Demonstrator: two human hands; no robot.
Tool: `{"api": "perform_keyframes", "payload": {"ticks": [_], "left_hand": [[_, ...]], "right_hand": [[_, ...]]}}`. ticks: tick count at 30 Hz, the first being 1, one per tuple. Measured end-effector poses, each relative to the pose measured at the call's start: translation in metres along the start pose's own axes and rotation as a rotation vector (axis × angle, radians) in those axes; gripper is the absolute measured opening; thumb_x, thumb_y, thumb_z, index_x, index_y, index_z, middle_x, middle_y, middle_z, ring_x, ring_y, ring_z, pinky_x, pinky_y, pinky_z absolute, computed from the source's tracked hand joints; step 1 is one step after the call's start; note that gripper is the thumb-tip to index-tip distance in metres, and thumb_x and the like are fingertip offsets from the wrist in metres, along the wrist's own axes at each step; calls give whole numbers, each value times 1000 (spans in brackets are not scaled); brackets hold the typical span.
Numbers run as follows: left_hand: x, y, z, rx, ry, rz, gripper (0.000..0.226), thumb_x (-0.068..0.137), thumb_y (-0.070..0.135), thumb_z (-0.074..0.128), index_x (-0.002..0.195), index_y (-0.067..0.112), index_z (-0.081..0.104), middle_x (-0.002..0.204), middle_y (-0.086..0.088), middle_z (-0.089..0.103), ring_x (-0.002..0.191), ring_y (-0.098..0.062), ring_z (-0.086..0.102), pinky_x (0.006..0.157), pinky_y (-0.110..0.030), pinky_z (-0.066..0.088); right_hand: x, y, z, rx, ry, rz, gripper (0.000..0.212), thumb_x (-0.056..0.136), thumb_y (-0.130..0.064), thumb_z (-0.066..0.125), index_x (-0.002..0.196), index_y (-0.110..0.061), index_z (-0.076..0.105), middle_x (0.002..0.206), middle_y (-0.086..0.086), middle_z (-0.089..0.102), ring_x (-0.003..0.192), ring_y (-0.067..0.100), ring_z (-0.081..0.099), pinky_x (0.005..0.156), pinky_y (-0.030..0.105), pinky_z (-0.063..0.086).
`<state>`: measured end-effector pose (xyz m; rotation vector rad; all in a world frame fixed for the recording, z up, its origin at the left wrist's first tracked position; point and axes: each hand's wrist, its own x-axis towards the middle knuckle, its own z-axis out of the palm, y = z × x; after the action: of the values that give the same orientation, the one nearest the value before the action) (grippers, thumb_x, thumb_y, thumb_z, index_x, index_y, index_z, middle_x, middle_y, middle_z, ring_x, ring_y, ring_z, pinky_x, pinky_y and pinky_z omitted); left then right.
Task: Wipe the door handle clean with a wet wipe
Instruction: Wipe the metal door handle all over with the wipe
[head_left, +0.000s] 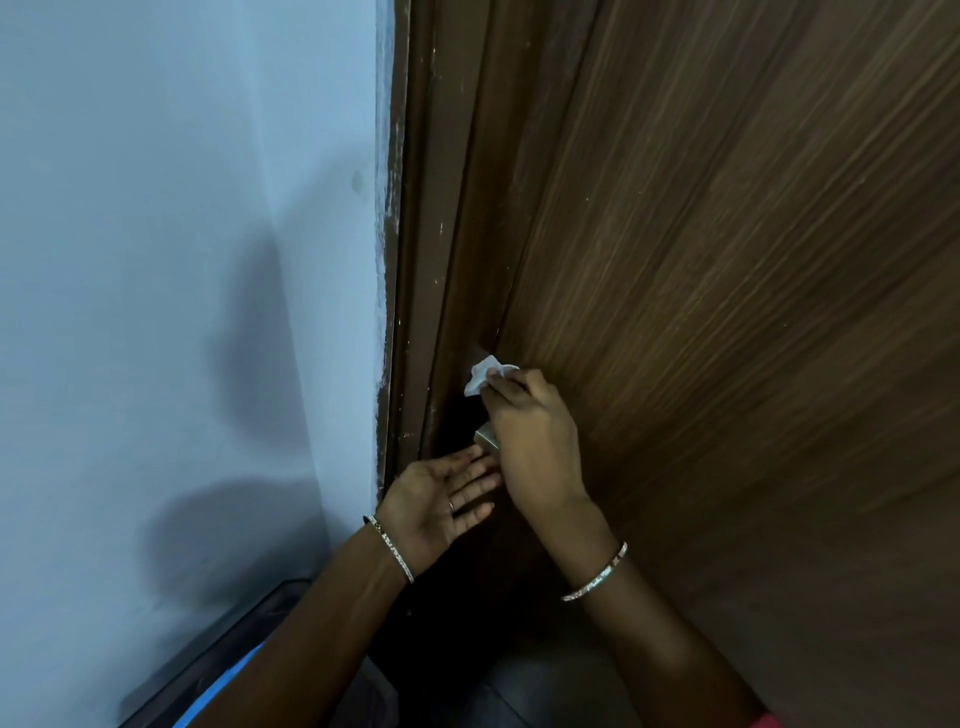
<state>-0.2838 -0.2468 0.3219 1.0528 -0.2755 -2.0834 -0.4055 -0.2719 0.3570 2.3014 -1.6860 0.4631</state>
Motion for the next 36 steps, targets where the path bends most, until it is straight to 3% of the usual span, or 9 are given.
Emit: {"api": "perform_keyframes", "payload": {"ticks": [4,8,12,17,23,27,32,36], "left_hand": [[0,-1,3,-12,6,3,29,96,19,47,119,14,63,116,-4,71,100,-16,66,72,-30,48],[2,-7,5,-32,31,32,30,96,17,45,120,13,63,114,-5,71,97,-17,66,68,-30,48],[3,-9,6,-47,13,36,25,96,15,45,115,13,63,109,-4,70,95,-17,65,68,-30,47],[6,-10,6,-35,-2,15,23,96,15,45,109,15,64,103,0,68,90,-14,63,67,-28,46],[7,-9,6,-44,-22,0,21,95,16,46,104,16,65,91,1,69,81,-13,63,66,-28,45],[6,-9,5,-48,-34,2,20,95,16,47,106,15,64,85,2,71,80,-13,63,67,-28,45],[8,-8,3,-54,-47,-4,23,96,17,47,110,15,65,99,0,70,86,-14,64,66,-28,47],[8,-9,2,-69,-45,0,20,96,17,47,104,14,66,102,-2,68,87,-15,64,66,-28,47]], "right_hand": [[-5,13,-4,10,74,-70,31,83,-8,68,114,-9,73,120,4,70,106,18,57,85,32,53],[-32,27,4,81,227,-93,36,87,-8,57,120,-4,70,124,6,70,97,17,54,79,35,56],[-30,26,6,116,213,-68,45,77,4,73,122,-2,68,120,10,68,96,24,66,74,35,60],[-9,3,3,24,170,26,30,79,-3,76,109,-5,73,104,8,68,86,22,64,59,29,55],[-21,-4,2,-66,32,92,26,75,-8,77,101,-8,76,112,8,67,101,20,63,64,22,55],[-23,-11,-5,-44,-71,170,22,81,-7,74,102,-9,74,121,7,63,108,22,59,73,25,56],[-5,-6,-22,2,141,136,37,80,0,65,117,-2,69,111,12,64,94,25,60,67,29,58],[4,1,-19,-29,164,53,43,74,5,72,116,-2,70,108,11,66,94,25,61,67,31,59]]}}
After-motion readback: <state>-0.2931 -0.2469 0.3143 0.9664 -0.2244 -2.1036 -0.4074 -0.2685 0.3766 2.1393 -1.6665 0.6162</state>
